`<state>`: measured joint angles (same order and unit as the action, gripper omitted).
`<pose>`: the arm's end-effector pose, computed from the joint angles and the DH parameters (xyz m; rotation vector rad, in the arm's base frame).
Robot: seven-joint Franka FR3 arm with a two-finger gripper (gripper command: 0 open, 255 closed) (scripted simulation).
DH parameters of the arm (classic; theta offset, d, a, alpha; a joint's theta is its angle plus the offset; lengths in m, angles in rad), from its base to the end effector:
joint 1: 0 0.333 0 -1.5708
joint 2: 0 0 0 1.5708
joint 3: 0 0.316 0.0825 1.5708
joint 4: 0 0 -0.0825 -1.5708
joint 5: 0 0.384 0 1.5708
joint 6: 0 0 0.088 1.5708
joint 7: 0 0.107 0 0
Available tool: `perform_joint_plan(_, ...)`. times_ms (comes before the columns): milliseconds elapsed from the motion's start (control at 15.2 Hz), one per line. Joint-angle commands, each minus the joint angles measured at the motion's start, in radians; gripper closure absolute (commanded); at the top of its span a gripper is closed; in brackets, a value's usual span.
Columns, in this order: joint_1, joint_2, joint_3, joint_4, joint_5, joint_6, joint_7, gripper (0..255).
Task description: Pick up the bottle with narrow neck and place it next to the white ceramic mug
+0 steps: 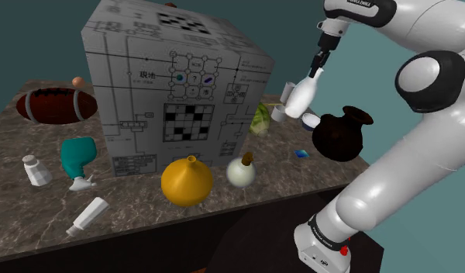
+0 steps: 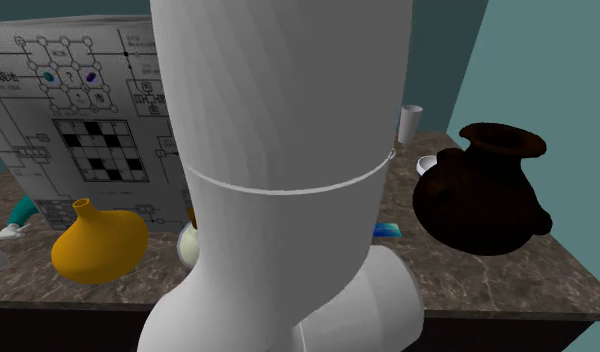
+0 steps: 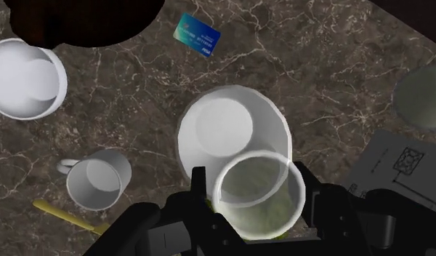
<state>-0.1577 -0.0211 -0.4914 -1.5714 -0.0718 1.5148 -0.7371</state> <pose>0.4259 -0.3369 0.6298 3.1136 0.1334 -0.1071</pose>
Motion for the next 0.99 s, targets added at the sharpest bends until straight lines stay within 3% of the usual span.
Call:
perform_joint_plan(0, -0.023, 0.091, -0.026, 0.068, 0.042, 0.016, -0.048, 255)
perform_joint_plan(462, -0.141, 0.383, -0.050, 0.324, 0.187, 0.021, -0.160, 255)
perform_joint_plan(924, -0.122, 0.358, -0.046, 0.194, 0.175, 0.127, -0.152, 255)
